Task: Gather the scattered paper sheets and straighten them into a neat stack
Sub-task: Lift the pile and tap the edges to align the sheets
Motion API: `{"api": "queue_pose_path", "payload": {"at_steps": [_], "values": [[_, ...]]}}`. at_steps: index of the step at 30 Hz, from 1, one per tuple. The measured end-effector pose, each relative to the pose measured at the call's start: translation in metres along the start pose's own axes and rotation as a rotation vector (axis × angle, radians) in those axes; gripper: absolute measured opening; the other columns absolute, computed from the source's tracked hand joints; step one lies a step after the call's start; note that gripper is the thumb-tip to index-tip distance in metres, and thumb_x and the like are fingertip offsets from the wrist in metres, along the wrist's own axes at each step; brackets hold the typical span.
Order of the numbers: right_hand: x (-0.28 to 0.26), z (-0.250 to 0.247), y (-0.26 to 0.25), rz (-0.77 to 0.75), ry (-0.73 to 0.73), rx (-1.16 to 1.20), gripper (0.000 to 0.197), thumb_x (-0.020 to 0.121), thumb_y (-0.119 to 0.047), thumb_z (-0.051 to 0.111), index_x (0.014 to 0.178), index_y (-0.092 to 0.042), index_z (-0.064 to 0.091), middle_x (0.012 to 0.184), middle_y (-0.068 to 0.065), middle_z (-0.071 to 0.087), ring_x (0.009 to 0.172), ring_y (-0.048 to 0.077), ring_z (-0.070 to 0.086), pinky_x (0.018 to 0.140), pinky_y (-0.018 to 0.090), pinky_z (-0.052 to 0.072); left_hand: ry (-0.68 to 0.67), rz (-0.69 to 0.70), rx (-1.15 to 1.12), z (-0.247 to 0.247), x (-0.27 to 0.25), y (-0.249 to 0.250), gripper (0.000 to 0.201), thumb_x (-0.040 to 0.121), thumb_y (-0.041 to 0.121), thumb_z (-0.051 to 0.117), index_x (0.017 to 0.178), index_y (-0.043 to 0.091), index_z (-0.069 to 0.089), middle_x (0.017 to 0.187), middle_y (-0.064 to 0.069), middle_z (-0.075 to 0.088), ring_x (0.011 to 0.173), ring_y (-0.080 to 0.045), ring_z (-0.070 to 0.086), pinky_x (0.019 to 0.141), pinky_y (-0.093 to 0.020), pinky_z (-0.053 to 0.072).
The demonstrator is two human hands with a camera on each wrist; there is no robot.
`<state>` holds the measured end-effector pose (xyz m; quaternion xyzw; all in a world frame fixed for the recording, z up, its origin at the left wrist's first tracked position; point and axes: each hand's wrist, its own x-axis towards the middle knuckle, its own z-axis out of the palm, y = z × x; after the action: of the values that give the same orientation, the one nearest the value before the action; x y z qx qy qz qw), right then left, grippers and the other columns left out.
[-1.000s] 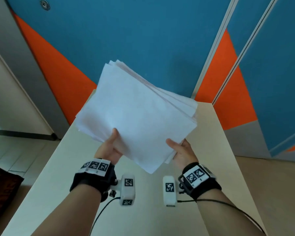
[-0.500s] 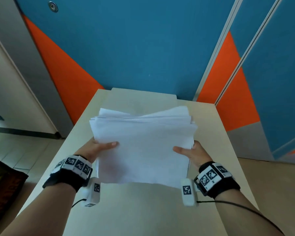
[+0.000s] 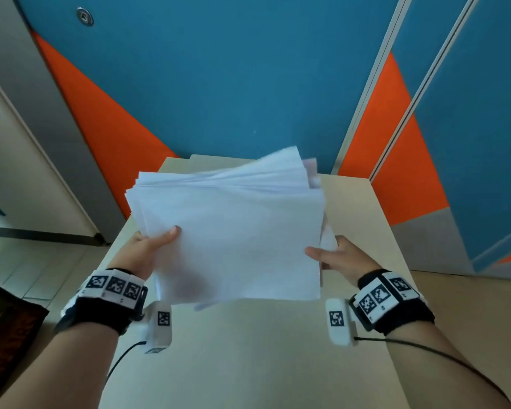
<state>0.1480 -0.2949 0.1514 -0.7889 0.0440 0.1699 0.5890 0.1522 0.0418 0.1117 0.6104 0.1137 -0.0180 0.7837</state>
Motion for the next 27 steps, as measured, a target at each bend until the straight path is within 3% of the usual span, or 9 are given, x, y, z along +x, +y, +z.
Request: {"api": "queue_pose_path", "payload": {"at_steps": [3, 6, 9, 13, 17, 19, 21, 23, 27], "values": [[0.003, 0.003, 0.007, 0.001, 0.020, -0.081, 0.011, 0.088, -0.022, 0.060, 0.080, -0.025, 0.054, 0.090, -0.001, 0.066, 0.081, 0.014, 0.063, 0.073, 0.025, 0.051, -0.034, -0.047, 0.002, 0.002, -0.002, 0.001, 0.015, 0.089, 0.009, 0.054, 0.095, 0.014, 0.067, 0.094, 0.002, 0.076, 0.075, -0.010, 0.074, 0.074, -0.028, 0.059], [0.006, 0.006, 0.011, 0.004, 0.052, -0.149, 0.007, 0.086, -0.024, 0.063, 0.087, -0.018, 0.061, 0.092, 0.003, 0.070, 0.093, 0.024, 0.066, 0.085, 0.037, 0.054, 0.046, -0.010, 0.005, 0.007, -0.005, -0.002, 0.007, 0.086, 0.011, 0.062, 0.090, 0.013, 0.068, 0.088, 0.003, 0.076, 0.070, -0.012, 0.074, 0.075, -0.032, 0.059], [0.009, 0.009, 0.001, -0.062, 0.113, -0.193, 0.017, 0.086, -0.011, 0.064, 0.102, -0.012, 0.059, 0.096, -0.003, 0.065, 0.091, 0.014, 0.062, 0.085, 0.023, 0.041, 0.101, 0.069, 0.058, 0.013, -0.009, -0.003, 0.018, 0.072, 0.025, 0.072, 0.086, 0.014, 0.071, 0.088, -0.001, 0.077, 0.081, -0.020, 0.072, 0.082, -0.035, 0.056], [0.019, 0.017, -0.014, -0.279, 0.274, -0.268, 0.036, 0.088, -0.003, 0.055, 0.124, -0.006, 0.055, 0.119, 0.009, 0.062, 0.107, 0.018, 0.056, 0.088, 0.019, 0.036, 0.144, 0.183, 0.087, 0.030, -0.013, 0.002, 0.004, 0.080, 0.022, 0.069, 0.083, 0.018, 0.068, 0.067, 0.011, 0.075, 0.066, -0.005, 0.071, 0.059, -0.016, 0.056], [0.022, 0.024, -0.011, -0.368, 0.385, -0.032, 0.031, 0.091, 0.000, 0.050, 0.121, -0.006, 0.056, 0.109, -0.001, 0.058, 0.099, 0.010, 0.053, 0.070, -0.007, 0.037, 0.139, 0.232, 0.128, 0.043, -0.016, 0.003, 0.017, 0.088, 0.021, 0.061, 0.102, 0.012, 0.063, 0.084, 0.006, 0.069, 0.075, -0.002, 0.069, 0.057, -0.009, 0.052], [0.022, 0.024, -0.004, -0.360, 0.386, 0.064, 0.029, 0.092, 0.001, 0.049, 0.114, -0.015, 0.055, 0.105, -0.006, 0.060, 0.091, 0.006, 0.058, 0.069, -0.008, 0.039, 0.069, 0.199, 0.170, 0.044, -0.017, -0.003, 0.019, 0.088, 0.012, 0.058, 0.107, 0.014, 0.059, 0.091, 0.007, 0.065, 0.079, 0.000, 0.068, 0.069, -0.015, 0.053], [0.020, 0.024, 0.007, -0.329, 0.342, 0.073, 0.029, 0.091, 0.002, 0.048, 0.109, -0.021, 0.054, 0.101, -0.014, 0.061, 0.090, -0.004, 0.058, 0.080, 0.000, 0.043, 0.058, 0.140, 0.195, 0.040, -0.015, -0.011, 0.016, 0.088, 0.009, 0.059, 0.101, 0.019, 0.061, 0.094, 0.004, 0.066, 0.092, -0.018, 0.065, 0.086, -0.033, 0.050], [0.019, 0.024, 0.017, -0.300, 0.314, 0.044, 0.030, 0.091, 0.000, 0.051, 0.108, -0.023, 0.057, 0.102, -0.013, 0.063, 0.094, -0.003, 0.060, 0.091, 0.016, 0.044, 0.113, 0.110, 0.180, 0.036, -0.012, -0.018, 0.014, 0.088, 0.012, 0.060, 0.088, 0.025, 0.063, 0.090, 0.002, 0.066, 0.094, -0.028, 0.062, 0.085, -0.035, 0.050], [0.020, 0.026, 0.023, -0.259, 0.299, 0.085, 0.026, 0.086, -0.004, 0.061, 0.091, -0.029, 0.061, 0.093, -0.013, 0.066, 0.084, -0.005, 0.065, 0.083, 0.015, 0.049, 0.133, 0.137, 0.147, 0.047, -0.014, -0.024, 0.015, 0.089, 0.014, 0.058, 0.085, 0.028, 0.062, 0.090, 0.003, 0.065, 0.086, -0.022, 0.062, 0.089, -0.039, 0.050]]}}
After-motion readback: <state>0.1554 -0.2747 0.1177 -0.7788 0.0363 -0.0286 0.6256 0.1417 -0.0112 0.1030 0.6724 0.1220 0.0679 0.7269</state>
